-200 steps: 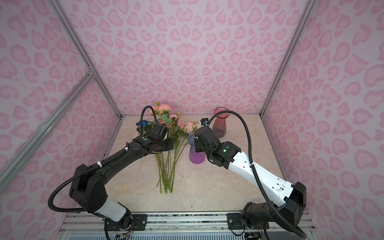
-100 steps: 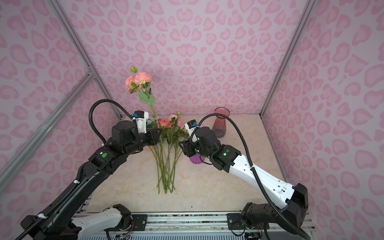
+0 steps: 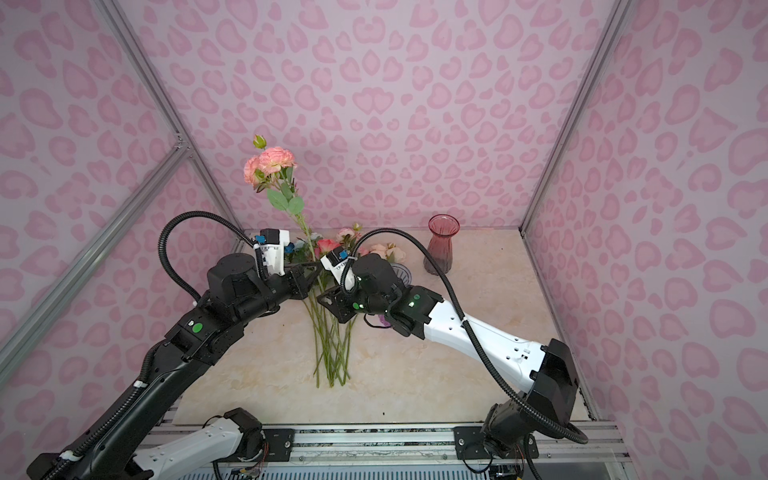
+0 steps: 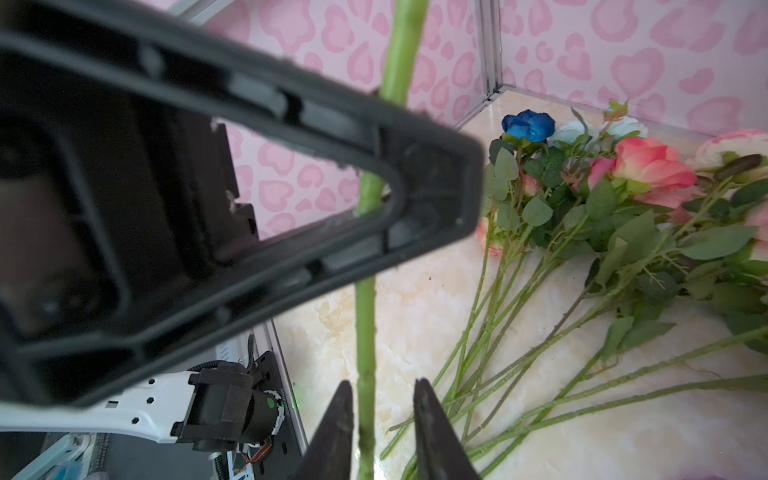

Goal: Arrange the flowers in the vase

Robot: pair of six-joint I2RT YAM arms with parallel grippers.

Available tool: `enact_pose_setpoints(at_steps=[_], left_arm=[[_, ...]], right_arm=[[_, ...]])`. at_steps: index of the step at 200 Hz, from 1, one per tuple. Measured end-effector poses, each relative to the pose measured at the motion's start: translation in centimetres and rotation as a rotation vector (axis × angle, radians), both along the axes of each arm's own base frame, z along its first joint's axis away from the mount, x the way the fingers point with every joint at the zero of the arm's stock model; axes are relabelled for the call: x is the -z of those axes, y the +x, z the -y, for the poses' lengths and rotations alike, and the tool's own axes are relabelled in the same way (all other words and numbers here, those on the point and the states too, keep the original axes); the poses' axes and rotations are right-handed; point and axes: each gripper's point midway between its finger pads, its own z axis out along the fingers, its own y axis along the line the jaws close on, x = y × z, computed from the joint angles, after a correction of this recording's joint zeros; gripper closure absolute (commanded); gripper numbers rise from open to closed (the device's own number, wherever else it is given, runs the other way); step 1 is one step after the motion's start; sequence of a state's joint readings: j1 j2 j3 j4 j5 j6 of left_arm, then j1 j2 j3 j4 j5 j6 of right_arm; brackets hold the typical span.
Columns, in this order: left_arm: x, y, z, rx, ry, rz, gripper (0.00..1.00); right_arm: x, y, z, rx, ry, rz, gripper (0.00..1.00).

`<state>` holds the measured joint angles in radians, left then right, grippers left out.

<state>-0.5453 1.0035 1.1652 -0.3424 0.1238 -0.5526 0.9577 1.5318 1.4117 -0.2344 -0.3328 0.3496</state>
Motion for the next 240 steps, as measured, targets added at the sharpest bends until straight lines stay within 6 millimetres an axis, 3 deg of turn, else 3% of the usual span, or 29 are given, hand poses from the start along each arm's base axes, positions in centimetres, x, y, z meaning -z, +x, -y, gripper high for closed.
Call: enact_pose_setpoints(at_steps=[18, 37, 53, 75, 96, 128, 170, 215, 240], left_arm=[[0.0, -0.1, 0.0, 0.001, 0.0, 0.001, 0.97], [0.1, -0.1, 0.0, 0.008, 0.004, -0.001, 0.93], [0.1, -0.2, 0.2, 0.02, 0.003, 0.001, 0.74], [-0.1, -0.5, 0.4, 0.042, 0.007, 0.012, 0.35], [-0.4, -0.9, -0.3, 0.022, 0.017, 0.023, 0.19], [-2.1, -3.0, -1.5, 0.03, 0.007, 0.106, 0.18], [-0.7, -5.1, -3.2, 0.016, 0.018, 0.131, 0.17], [2.4, -6.2, -5.1, -0.044, 0.049, 0.109, 0.17], [3.0, -6.3, -5.7, -0.071, 0.068, 0.102, 0.17]], right_arm=[[0.2, -0.3, -0.5, -0.015, 0.001, -0.004, 1.0], [0.2, -0.5, -0.7, -0.013, 0.004, -0.014, 1.0], [0.1, -0.6, -0.6, -0.008, 0.005, -0.013, 1.0], [0.4, -0.6, -0.2, 0.014, 0.002, -0.012, 1.0], [-0.1, 0.3, 0.1, 0.062, 0.01, 0.02, 1.0], [-0.5, 1.7, 1.3, 0.139, -0.009, 0.097, 1.0], [-1.6, 4.4, 3.2, 0.244, -0.059, 0.228, 1.0], [-6.9, 8.0, 7.8, 0.43, -0.032, 0.4, 1.0], [-8.7, 9.7, 10.6, 0.526, -0.031, 0.459, 1.0]])
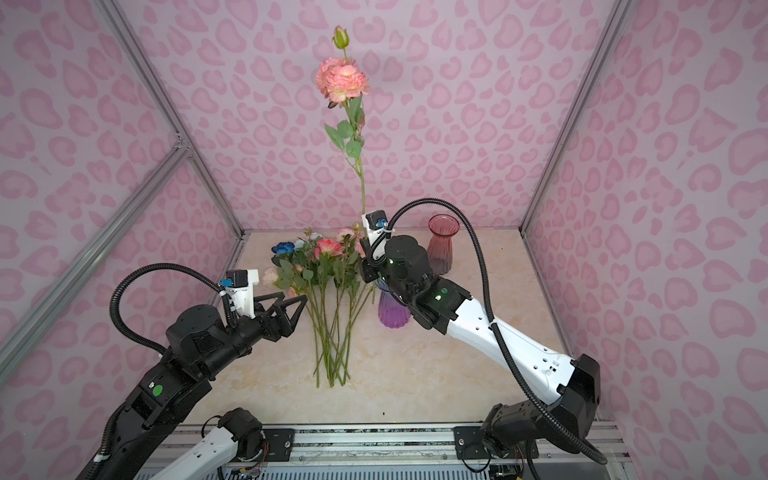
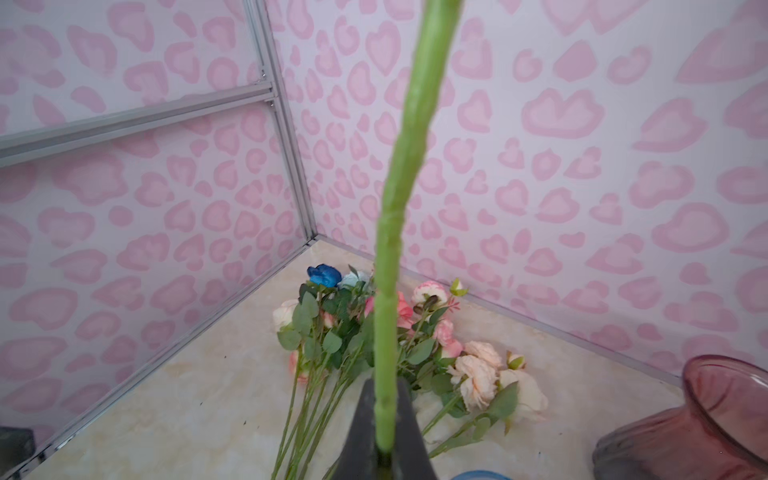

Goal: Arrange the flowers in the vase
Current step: 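Lower the pink rose stem into the purple-blue vase with the right gripper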

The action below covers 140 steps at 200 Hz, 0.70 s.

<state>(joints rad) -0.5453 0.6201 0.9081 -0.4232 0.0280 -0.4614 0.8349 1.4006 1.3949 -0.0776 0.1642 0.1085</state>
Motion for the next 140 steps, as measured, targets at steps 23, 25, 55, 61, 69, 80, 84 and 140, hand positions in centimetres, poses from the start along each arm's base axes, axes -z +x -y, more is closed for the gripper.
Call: enact_pose_setpoints(at_steps=[23, 25, 55, 61, 69, 80, 84, 140], left_arm=[[0.3, 0.0, -0.2, -0.013, 0.005, -0.001, 0.17], [0.4, 0.0, -0.2, -0.013, 0.006, -0.002, 0.17], [0.9, 0.2, -0.2, -0.017, 0.011, -0.016, 0.17], [0.9, 0.3, -0.2, -0.017, 0.012, -0.018, 0.17], [1.0, 0.3, -0.1, -0.017, 0.014, -0.021, 0.17], [1.2, 0.5, 0.0, -0.018, 0.013, -0.032, 0.17], [1.3, 0.5, 0.0, -0.018, 0.014, -0.034, 0.17], [2.4, 0.5, 0.1, -0.011, 0.02, -0.056, 0.17]], right_arm=[[-0.1, 1.8, 2.4, 0.075, -0.002, 0.02, 1.0], [0.0, 1.9, 2.6, 0.08, -0.003, 0.019, 1.0], [1.0, 3.4, 4.6, 0.138, -0.014, 0.008, 1.0], [0.9, 3.6, 4.9, 0.14, -0.01, 0.007, 1.0], [0.5, 3.8, 5.2, 0.145, 0.002, 0.009, 1.0], [-0.2, 4.0, 5.6, 0.156, 0.021, 0.016, 1.0], [-0.4, 3.9, 5.7, 0.158, 0.026, 0.018, 1.0], [-2.2, 3.2, 5.5, 0.112, 0.077, 0.041, 1.0]])
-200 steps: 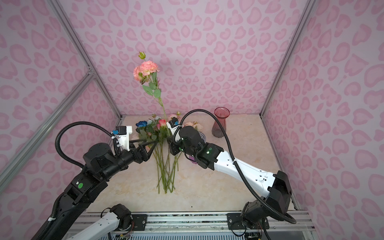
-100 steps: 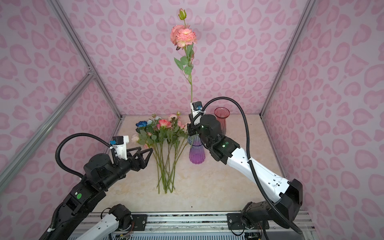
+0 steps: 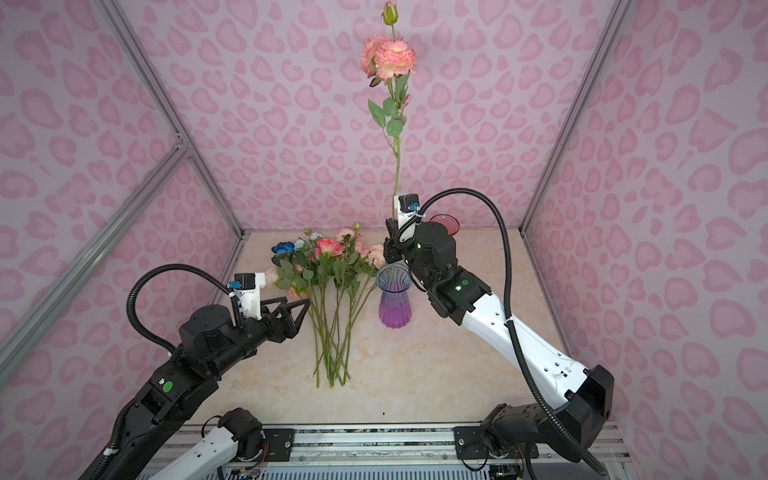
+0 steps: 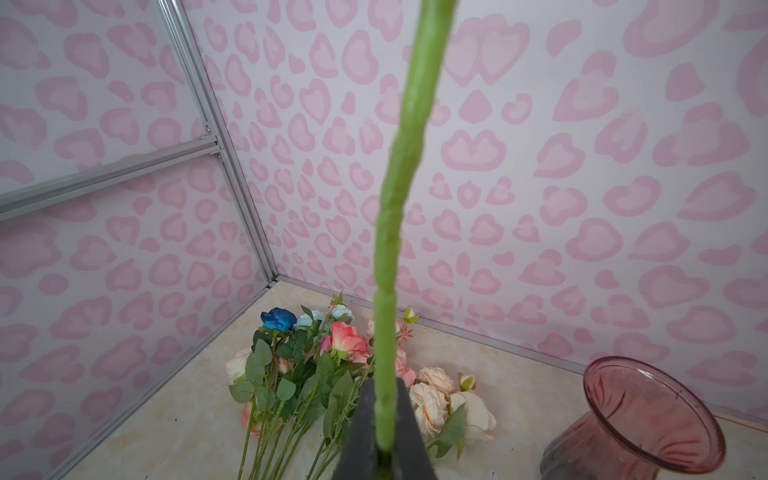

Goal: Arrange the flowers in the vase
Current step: 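Lower the pink rose stem into the purple-blue vase with the right gripper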

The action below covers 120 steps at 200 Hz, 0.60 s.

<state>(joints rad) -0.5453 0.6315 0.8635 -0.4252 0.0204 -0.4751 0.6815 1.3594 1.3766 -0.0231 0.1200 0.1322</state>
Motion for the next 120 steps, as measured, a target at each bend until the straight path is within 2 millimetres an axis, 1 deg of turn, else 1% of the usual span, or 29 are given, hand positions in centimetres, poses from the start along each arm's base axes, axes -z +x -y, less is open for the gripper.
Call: enact_pose_setpoints(at_steps=[23, 31, 39, 53, 87, 101, 120], left_arm=[[0.0, 0.0, 0.0, 0.0, 0.001, -0.001, 0.17], [0.1, 0.1, 0.0, 0.0, 0.003, -0.003, 0.17], [0.2, 0.1, 0.1, 0.0, 0.004, -0.005, 0.17], [0.5, 0.1, 0.1, -0.001, 0.007, -0.011, 0.17], [1.2, 0.1, 0.0, -0.002, 0.015, -0.023, 0.17], [1.5, 0.2, 0.1, -0.002, 0.018, -0.028, 0.18], [1.7, 0.3, 0.1, -0.003, 0.023, -0.034, 0.17]], right_arm=[[0.1, 0.6, 0.5, 0.016, 0.002, 0.001, 1.0], [0.4, 0.9, 0.4, 0.018, 0.004, 0.002, 1.0], [1.1, 1.1, 0.4, 0.021, 0.003, -0.007, 1.0], [3.3, 1.4, 0.2, 0.023, -0.013, -0.027, 1.0], [10.8, 1.4, -0.2, 0.005, -0.076, -0.113, 1.0], [12.9, 1.1, -0.3, 0.002, -0.081, -0.135, 1.0], [14.3, 0.8, -0.5, -0.001, -0.067, -0.151, 0.99]])
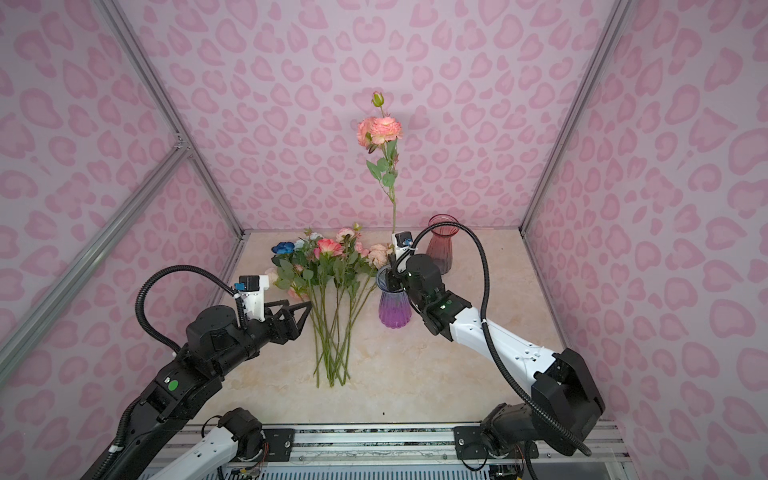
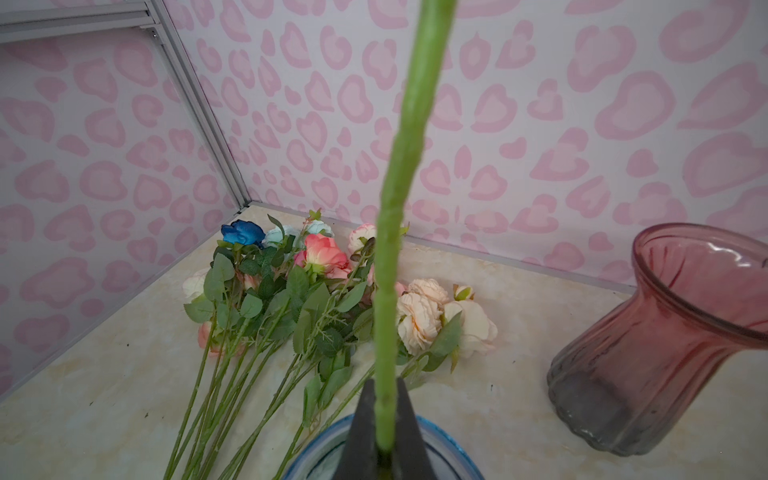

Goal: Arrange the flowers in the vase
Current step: 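Lower the pink rose stem into the purple-blue vase with the right gripper, then open the right gripper and draw back while the left gripper reaches the bunch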

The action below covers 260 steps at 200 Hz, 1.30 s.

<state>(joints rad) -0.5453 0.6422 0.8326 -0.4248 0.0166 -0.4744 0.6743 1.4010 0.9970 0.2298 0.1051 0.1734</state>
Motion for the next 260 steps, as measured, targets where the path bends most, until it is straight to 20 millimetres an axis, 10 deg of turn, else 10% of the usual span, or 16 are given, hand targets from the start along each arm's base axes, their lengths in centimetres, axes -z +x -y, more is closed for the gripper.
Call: enact_pose_setpoints(at_steps=[95, 260], left_arm=[[0.9, 0.1, 0.0, -0.006, -0.004, -0.022, 0.18], [2.6, 1.4, 0.8, -0.013, 0.019, -0.07, 0.21]], right_arm=[[3.0, -0.7, -0.5, 0.003, 0.001, -0.062, 0.82], [-1.5, -4.0, 0.3, -0.008, 0.074, -0.038, 0.73]])
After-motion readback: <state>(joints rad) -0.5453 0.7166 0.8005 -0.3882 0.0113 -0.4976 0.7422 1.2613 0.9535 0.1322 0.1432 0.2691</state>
